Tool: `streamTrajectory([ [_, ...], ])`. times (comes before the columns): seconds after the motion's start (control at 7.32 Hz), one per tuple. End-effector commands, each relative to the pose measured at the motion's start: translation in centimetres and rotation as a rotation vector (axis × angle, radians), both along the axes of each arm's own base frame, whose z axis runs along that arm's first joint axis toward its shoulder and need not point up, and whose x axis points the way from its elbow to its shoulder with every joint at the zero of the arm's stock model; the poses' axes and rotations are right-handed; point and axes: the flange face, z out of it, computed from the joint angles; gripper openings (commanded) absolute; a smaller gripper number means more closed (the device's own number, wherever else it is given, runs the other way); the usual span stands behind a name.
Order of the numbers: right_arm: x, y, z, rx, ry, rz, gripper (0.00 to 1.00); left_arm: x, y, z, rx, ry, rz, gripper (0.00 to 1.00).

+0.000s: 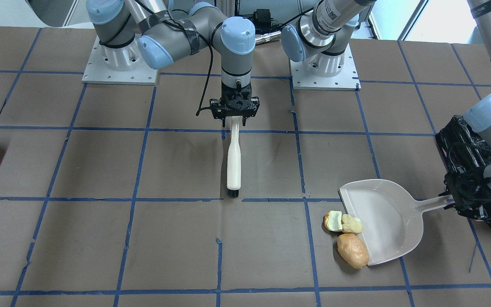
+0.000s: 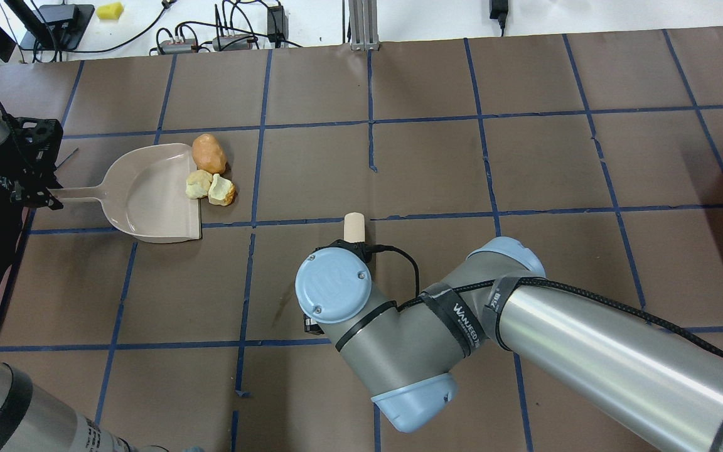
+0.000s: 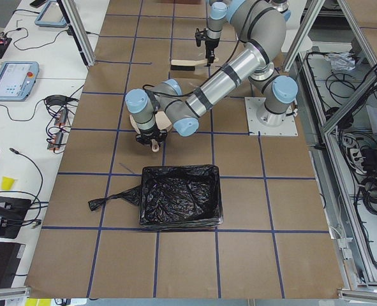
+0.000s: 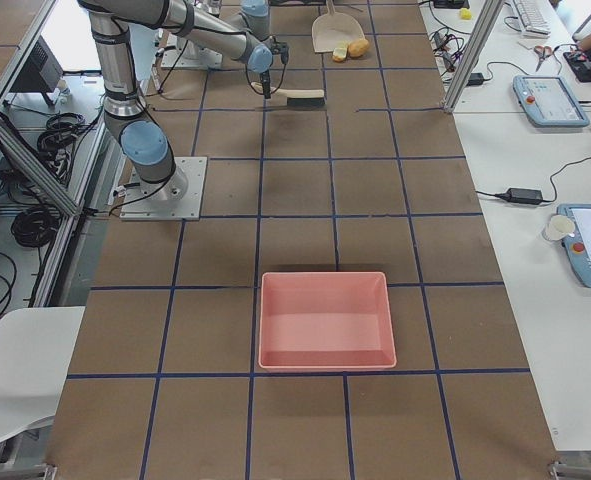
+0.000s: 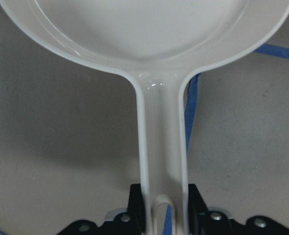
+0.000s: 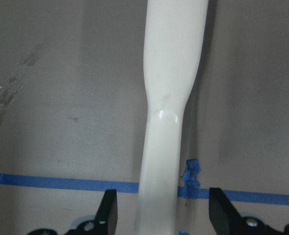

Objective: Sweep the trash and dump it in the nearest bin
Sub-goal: 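Lift the brush with the right gripper and carry it toward the dustpan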

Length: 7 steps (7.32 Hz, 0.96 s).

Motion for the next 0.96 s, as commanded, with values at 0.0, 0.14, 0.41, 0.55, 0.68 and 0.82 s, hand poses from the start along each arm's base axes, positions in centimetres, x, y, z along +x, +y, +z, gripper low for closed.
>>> streamTrajectory([
  [0.0,0.2,0.0,0.1,0.001,-0.013,0.001,0.25,-0.1,0.1,0.0,0.000,-0.001,0.003,0.12],
  [0.14,0.2,0.1,0.1,0.010,-0.019,0.003,0.10,-0.1,0.1,0.0,-0.001,-0.002,0.010,0.12],
  [0.41,0.1,-0.6,0.7,-0.003,-0.030,-0.010,0.04,-0.1,0.1,0.0,0.001,-0.002,0.014,0.12],
  [0.55,0.4,-2.2,3.6,-0.049,-0.065,-0.043,0.03,-0.1,0.1,0.0,-0.001,-0.003,0.014,0.12],
  [0.68,1.8,-3.9,6.1,-0.030,-0.065,-0.119,0.03,-0.1,0.1,0.0,-0.003,-0.004,0.028,0.12],
  [0.82,3.7,-6.1,7.9,-0.021,-0.070,-0.207,0.03,-0.1,0.1,0.1,-0.002,-0.005,0.026,0.12],
])
